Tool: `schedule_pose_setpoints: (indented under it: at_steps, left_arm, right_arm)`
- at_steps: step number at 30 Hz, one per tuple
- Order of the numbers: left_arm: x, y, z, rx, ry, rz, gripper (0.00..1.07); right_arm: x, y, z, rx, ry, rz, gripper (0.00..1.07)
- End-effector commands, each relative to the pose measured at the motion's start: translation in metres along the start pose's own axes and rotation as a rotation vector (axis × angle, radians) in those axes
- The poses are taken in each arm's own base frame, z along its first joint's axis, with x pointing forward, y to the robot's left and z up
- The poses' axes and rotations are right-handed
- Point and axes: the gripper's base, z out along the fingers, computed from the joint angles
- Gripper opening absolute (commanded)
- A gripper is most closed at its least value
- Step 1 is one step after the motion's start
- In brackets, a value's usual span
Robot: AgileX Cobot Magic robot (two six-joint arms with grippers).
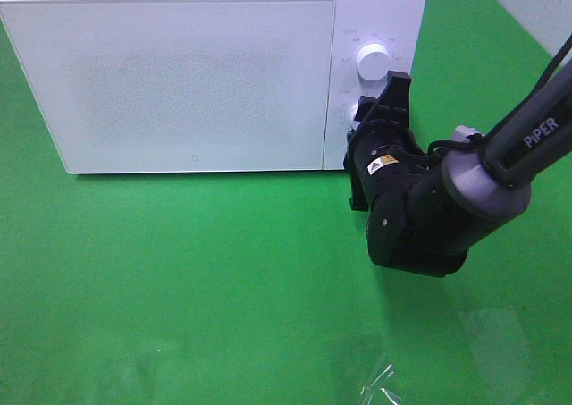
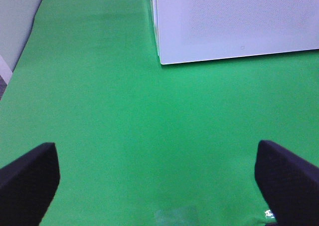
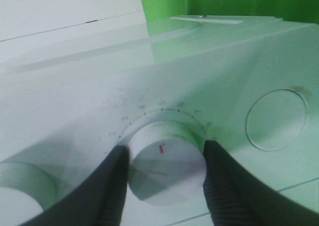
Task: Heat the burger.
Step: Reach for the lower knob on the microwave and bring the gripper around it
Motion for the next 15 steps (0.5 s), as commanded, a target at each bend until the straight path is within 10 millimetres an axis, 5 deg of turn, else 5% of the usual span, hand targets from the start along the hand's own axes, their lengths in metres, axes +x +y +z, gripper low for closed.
schedule_pose_setpoints:
  at_steps: [1,8,15]
  left_arm:
    - [0.001,0.0,-0.002,-0.007,-0.028,-0.001,1.0]
    - [0.001,0.0,-0.002,-0.007,-0.028,-0.001,1.0]
    - [0.001,0.0,-0.002,-0.007,-0.028,-0.001,1.0]
  right_arm:
    - [0.005,0.016,0.004,-0.125,0.002,-0.021,0.41]
    - [0.004,0.014,0.003,-0.099,-0.017,-0.048,0.64]
    - [0.005,0.016,-0.019,-0.046,0.028,-0.196,0.67]
